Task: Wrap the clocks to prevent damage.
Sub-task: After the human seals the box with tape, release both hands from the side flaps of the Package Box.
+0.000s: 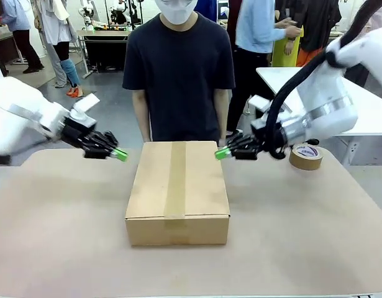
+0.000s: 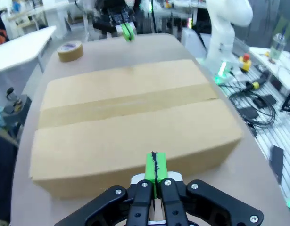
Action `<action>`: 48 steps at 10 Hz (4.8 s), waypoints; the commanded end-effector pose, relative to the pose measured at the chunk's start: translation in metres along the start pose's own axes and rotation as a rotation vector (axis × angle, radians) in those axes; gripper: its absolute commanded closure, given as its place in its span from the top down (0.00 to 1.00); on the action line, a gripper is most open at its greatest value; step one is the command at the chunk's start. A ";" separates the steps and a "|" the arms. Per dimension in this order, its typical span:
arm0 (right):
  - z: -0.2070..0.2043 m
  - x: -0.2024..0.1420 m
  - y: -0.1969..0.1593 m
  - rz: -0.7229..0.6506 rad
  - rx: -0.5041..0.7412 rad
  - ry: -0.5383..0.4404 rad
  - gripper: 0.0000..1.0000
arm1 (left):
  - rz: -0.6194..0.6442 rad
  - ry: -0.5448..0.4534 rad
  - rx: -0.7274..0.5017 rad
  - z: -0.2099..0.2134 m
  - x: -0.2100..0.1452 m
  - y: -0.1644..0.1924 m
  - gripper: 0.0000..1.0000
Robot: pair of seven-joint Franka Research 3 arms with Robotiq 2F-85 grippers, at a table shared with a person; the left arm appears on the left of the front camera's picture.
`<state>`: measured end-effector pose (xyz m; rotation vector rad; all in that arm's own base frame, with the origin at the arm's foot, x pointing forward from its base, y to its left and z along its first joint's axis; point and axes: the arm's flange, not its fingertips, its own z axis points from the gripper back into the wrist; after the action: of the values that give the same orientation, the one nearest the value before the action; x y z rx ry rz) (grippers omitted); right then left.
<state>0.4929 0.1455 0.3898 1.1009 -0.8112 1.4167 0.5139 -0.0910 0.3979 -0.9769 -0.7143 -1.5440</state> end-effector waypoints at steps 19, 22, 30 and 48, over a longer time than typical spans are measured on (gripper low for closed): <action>0.109 0.132 0.091 -0.013 -0.337 0.267 0.01 | 0.079 0.218 0.081 0.115 0.090 -0.057 0.01; 0.109 0.132 0.091 -0.013 -0.337 0.267 0.01 | 0.079 0.218 0.081 0.115 0.090 -0.057 0.01; 0.110 0.128 0.105 -0.034 -0.279 0.268 1.00 | 0.076 0.144 0.121 0.140 0.099 -0.070 0.72; 0.132 0.098 0.130 -0.146 -0.517 0.149 1.00 | 0.157 -0.068 0.341 0.158 0.084 -0.085 1.00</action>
<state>0.4120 0.0391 0.5383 0.6890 -0.8364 1.1540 0.4716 0.0230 0.5512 -0.8401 -0.8400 -1.2749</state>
